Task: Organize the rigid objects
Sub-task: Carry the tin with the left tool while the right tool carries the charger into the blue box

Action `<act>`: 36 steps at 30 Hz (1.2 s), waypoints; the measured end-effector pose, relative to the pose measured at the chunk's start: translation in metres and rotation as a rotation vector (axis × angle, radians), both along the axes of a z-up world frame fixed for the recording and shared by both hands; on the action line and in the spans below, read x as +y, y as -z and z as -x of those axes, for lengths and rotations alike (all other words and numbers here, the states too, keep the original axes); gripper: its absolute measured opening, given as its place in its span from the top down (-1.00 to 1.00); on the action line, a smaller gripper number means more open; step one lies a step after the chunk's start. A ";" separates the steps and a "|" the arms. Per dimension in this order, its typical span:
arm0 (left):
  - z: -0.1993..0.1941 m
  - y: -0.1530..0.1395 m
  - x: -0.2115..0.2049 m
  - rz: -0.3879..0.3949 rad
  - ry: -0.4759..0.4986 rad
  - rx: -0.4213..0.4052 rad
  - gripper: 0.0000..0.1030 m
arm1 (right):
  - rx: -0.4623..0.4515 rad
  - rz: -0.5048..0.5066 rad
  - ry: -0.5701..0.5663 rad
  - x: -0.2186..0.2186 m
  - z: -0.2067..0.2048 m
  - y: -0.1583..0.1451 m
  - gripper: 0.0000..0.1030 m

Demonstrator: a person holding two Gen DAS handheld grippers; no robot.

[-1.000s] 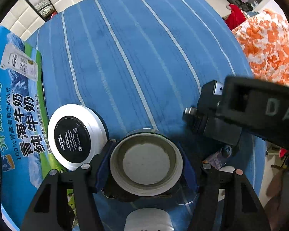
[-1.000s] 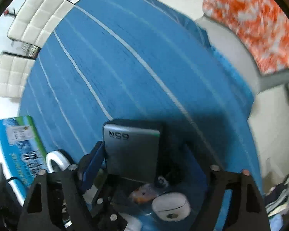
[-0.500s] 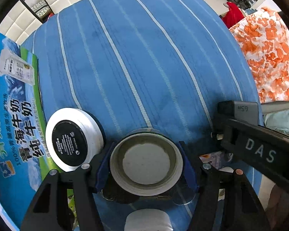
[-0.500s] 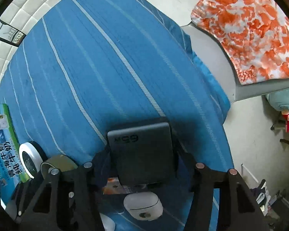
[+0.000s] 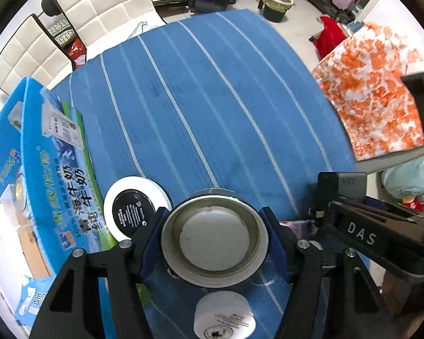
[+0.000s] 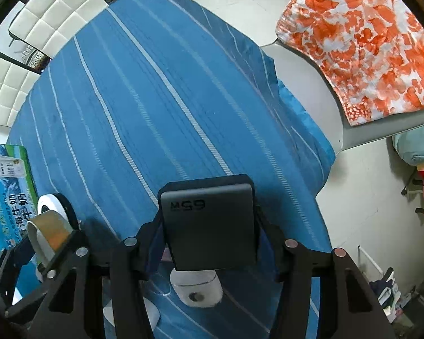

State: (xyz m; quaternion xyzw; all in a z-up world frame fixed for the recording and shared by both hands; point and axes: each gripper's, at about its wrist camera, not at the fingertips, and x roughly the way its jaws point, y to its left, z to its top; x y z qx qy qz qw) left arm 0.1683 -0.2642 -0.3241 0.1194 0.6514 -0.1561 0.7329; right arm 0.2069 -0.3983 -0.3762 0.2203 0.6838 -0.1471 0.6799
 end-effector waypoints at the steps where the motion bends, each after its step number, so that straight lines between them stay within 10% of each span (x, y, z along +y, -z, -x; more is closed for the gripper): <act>1: -0.001 -0.004 0.001 0.009 -0.003 -0.003 -0.21 | -0.004 0.001 -0.003 -0.001 0.001 -0.003 -0.12; 22: -0.002 -0.172 0.124 0.216 -0.131 -0.204 -0.22 | -0.331 -0.001 -0.213 0.083 0.007 -0.192 -0.12; 36: -0.021 -0.187 0.277 0.103 -0.391 -0.296 -0.21 | -0.336 -0.125 -0.492 0.270 -0.021 -0.187 -0.12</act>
